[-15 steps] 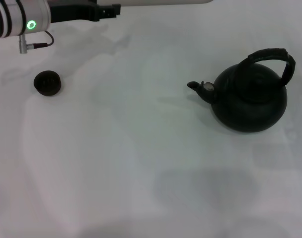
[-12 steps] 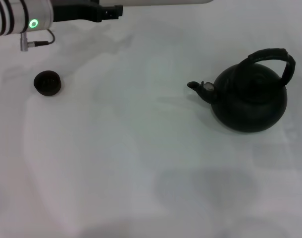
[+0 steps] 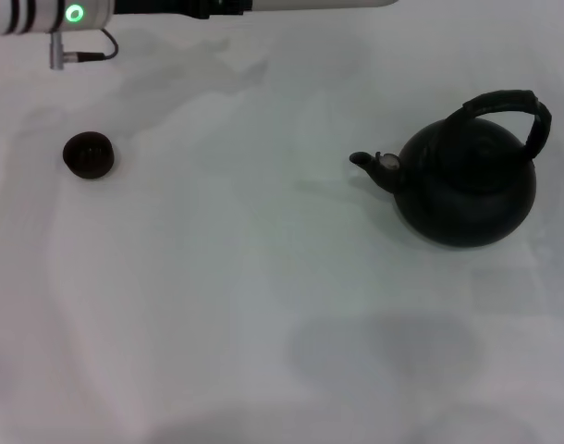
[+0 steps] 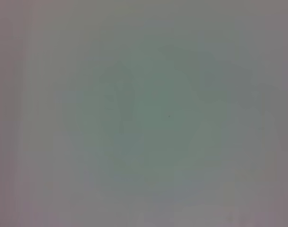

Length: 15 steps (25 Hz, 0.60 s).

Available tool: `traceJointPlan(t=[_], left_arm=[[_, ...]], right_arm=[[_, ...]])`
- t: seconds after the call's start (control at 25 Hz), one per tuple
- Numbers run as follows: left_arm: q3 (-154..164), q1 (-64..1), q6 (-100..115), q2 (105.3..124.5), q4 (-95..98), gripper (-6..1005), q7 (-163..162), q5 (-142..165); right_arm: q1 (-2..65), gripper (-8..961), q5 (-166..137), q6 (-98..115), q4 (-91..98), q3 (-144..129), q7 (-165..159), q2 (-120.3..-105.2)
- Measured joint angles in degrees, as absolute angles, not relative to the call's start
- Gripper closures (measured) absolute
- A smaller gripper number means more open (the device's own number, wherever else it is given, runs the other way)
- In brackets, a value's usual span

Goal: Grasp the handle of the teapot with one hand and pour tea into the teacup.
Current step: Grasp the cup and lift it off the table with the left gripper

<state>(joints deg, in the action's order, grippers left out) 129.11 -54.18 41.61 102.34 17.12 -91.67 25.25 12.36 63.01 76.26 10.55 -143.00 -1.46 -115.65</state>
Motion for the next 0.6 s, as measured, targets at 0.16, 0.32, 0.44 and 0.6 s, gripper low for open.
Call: traceJointPlan(t=[0.16, 0.32, 0.44, 0.6], left_arm=[[128.99, -54.56, 43.71, 100.79, 17.00, 227, -98.91, 29.75], [129.12, -54.52, 44.66, 100.38, 16.46, 230, -101.73, 31.63], [129.08, -54.71, 46.21, 100.13, 15.16, 232, -105.18, 35.82], [129.03, -54.91, 48.86, 99.50, 13.89, 235, -107.84, 38.94]], right_arm=[[12.38, 82, 63.01, 75.89, 10.55, -143.00, -1.48, -115.66], [12.55, 82, 63.01, 75.68, 10.48, -143.00, -1.47, -115.67], [12.73, 82, 63.01, 75.57, 10.46, -143.00, -1.46, -115.65], [13.02, 82, 63.01, 74.98, 10.41, -143.00, -1.27, -115.62]])
